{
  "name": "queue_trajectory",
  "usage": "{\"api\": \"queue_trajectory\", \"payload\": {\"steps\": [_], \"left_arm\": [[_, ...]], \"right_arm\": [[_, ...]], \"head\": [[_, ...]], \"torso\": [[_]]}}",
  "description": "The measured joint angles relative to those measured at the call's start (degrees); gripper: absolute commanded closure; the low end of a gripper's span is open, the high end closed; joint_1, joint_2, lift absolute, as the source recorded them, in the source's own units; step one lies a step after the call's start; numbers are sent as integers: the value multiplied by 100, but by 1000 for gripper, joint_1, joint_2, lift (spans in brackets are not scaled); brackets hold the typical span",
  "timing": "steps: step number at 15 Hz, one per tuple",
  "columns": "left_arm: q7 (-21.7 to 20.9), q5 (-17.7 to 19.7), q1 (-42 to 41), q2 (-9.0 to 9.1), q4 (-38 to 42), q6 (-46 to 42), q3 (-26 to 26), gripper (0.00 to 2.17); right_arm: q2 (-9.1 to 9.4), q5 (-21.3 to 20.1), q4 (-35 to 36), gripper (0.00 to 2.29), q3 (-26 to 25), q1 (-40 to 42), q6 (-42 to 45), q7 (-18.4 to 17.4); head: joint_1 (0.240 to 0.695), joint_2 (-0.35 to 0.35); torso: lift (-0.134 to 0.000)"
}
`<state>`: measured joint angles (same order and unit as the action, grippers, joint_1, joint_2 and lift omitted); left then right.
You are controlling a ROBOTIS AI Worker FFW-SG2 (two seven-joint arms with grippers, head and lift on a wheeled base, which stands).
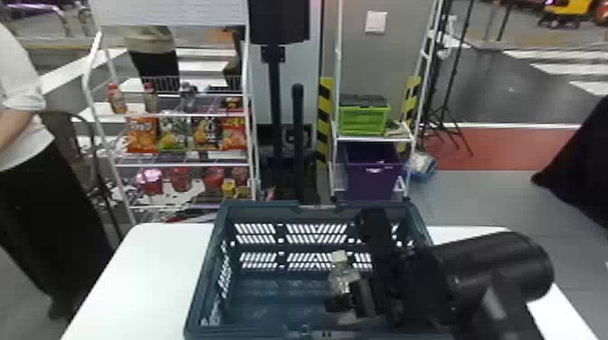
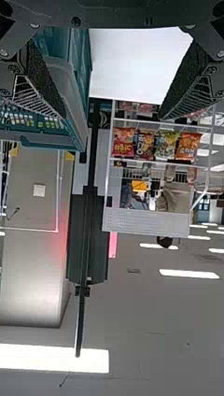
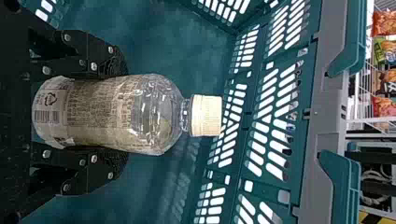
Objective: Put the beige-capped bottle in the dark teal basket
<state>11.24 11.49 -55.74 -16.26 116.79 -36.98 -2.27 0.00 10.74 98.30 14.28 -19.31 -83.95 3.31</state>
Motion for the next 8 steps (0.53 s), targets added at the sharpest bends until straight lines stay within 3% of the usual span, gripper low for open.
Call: {"api": "queue_trajectory", "payload": {"steps": [2,3,4,5,6,8], "left_arm": [[0,31,25,0,-15,13,13,157],[-4,45,40,-3,-21,24,18,157],[-7,59,55,-6,-27,32,23,157],[-8,68,65,-8,-35,37,26,157],[-8,74,73,-9,-41,43,30,157],[-8,83,96,-9,-54,77,33,157]], "right_arm": [[0,6,-233,2159,21,-99,109,-2],[0,9,-318,1865,23,-134,148,2],[0,41,-375,1096,22,-163,171,1],[0,104,-402,157,16,-176,197,-2],[0,146,-411,-2,7,-183,213,-5],[0,179,-416,-2,-10,-188,213,-14]], "head": [[499,0],[499,0],[499,0],[499,0],[499,0],[499,0]], "torso": [[0],[0],[0],[0],[0],[0]]}}
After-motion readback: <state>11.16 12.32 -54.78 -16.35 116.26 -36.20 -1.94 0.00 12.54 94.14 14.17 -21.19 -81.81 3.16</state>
